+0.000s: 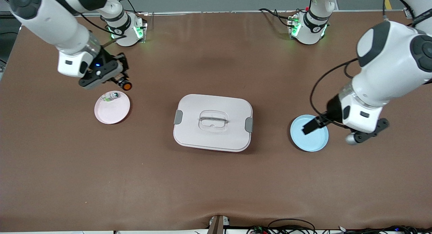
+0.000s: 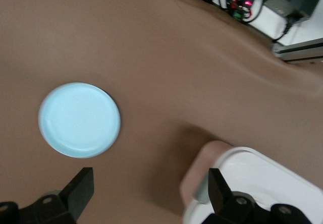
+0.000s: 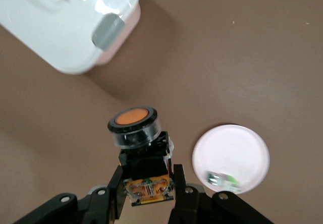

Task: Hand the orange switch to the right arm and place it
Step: 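Move the held switch over the white dish with the right gripper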

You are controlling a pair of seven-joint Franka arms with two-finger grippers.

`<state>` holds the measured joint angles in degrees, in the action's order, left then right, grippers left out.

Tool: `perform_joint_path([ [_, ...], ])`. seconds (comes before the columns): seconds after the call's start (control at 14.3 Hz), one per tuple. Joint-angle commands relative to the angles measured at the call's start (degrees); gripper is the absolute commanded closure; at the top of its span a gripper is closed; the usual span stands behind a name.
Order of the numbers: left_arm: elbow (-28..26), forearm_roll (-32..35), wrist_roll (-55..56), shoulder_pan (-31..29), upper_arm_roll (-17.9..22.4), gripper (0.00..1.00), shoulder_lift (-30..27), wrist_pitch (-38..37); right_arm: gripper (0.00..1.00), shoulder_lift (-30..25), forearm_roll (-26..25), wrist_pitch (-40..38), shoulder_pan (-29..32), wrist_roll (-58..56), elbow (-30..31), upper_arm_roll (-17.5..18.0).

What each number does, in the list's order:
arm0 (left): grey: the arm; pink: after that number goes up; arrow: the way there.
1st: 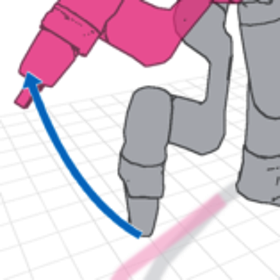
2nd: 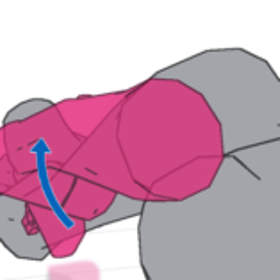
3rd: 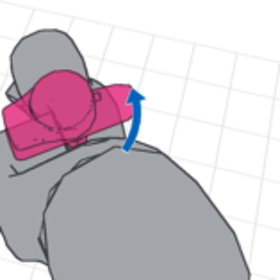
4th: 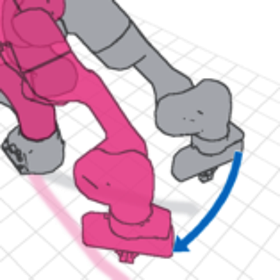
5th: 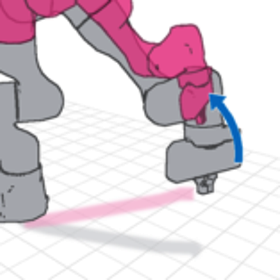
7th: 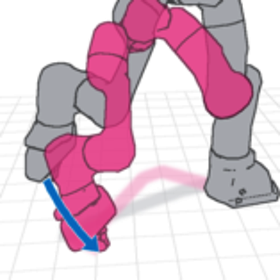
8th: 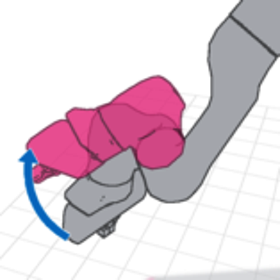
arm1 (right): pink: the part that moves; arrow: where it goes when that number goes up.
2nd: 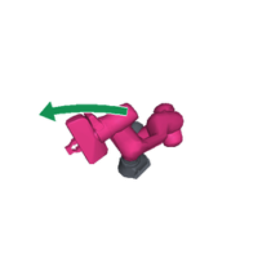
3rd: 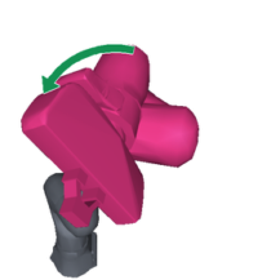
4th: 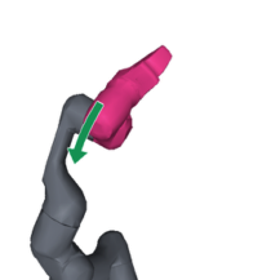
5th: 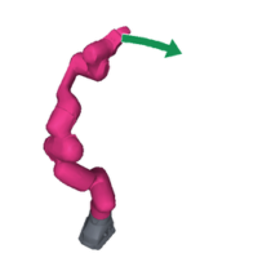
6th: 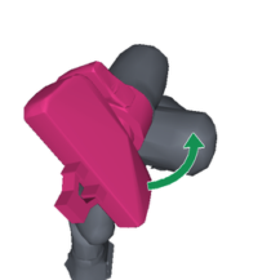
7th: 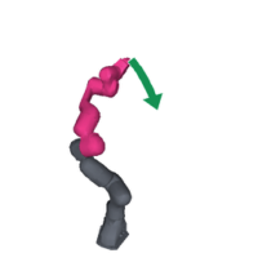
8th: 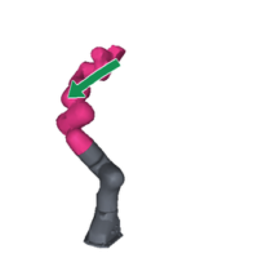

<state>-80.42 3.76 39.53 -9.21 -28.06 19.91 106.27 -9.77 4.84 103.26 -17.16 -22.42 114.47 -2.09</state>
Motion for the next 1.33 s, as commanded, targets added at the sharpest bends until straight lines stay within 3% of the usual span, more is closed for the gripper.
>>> perform_joint_path([
  [0.0,-0.7,3.88,-9.52,-3.08,-0.15,0.0,-1.19,-2.99,1.0,-3.5,-4.03,0.18,6.76,-17.51,4.17,0.95],
  [0.21,-0.61,3.88,-17.45,-7.3,-0.15,0.0,-2.24,-7.37,1.0,-3.5,-5.62,2.1,12.04,-29.06,6.19,0.95],
  [0.35,-0.52,3.88,-19.66,-8.8,-0.33,0.0,-3.73,-10.01,1.0,-3.33,-9.3,6.31,13.9,-34.15,8.56,0.95],
  [0.7,3.95,3.53,-20.98,-11.17,0.02,0.0,-4.62,-20.2,1.0,-1.93,-11.33,13.27,16.98,-37.25,13.14,0.95],
  [0.84,3.87,1.78,-22.82,-14.42,0.02,0.0,-6.88,-20.75,1.0,-1.22,-13.27,15.38,17.07,-37.61,14.28,0.95],
  [0.98,3.34,0.28,-26.59,-13.82,1.07,0.0,-9.35,-21.44,1.0,-1.04,-13.36,17.66,17.07,-37.87,16.39,0.95],
  [1.26,2.56,0.8,-27.93,-5.05,7.12,0.0,-11.9,-22.85,1.0,0.27,-13.36,23.12,17.59,-41.2,20.43,0.95],
])
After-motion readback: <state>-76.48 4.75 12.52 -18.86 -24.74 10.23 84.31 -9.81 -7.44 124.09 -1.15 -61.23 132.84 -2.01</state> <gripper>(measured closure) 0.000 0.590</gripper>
